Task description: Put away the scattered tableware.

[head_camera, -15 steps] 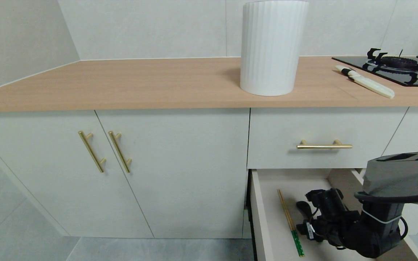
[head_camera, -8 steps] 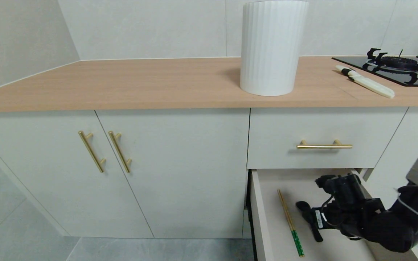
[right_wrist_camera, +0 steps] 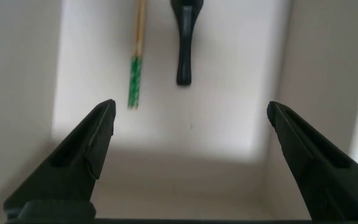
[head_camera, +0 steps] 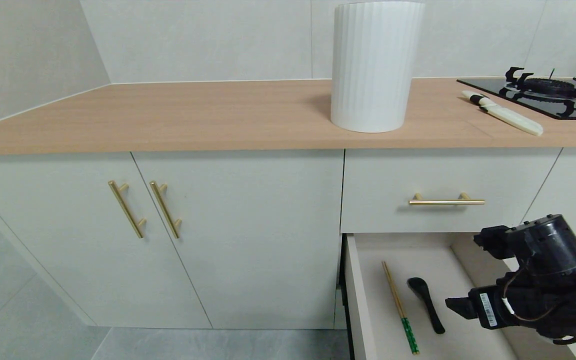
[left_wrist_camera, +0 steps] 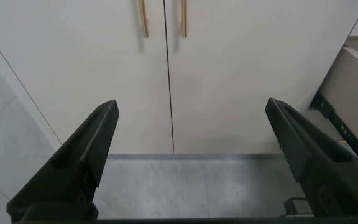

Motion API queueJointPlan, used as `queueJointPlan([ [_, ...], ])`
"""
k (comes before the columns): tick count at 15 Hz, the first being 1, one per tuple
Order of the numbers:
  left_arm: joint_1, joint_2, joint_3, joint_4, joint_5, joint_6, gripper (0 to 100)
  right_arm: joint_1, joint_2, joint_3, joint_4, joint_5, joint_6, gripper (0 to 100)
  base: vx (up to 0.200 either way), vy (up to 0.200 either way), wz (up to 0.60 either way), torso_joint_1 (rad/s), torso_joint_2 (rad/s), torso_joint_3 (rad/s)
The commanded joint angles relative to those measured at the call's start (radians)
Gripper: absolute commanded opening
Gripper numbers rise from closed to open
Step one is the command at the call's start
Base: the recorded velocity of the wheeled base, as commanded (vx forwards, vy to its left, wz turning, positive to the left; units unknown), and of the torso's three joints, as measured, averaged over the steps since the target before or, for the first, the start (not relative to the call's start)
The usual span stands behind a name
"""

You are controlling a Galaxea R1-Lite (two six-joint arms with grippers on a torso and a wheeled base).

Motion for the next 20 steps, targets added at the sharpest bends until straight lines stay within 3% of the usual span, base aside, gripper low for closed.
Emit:
queueJointPlan([
  [1,0.0,0.002,0.0,0.0,0.0,0.0,100,0.009,-0.09,-0.003,0.012,0.02,-0.001,100,0.0,0.0,0.0,0.0,0.0,0.0],
  [11,0.0,0.002,0.0,0.0,0.0,0.0,100,0.035,-0.144,0.003,0.044,0.034,-0.004,100,0.0,0.0,0.0,0.0,0.0,0.0],
  [20,0.0,0.002,0.0,0.0,0.0,0.0,100,0.052,-0.15,0.012,0.05,0.034,-0.007,100,-0.2,0.0,0.0,0.004,0.0,0.002],
])
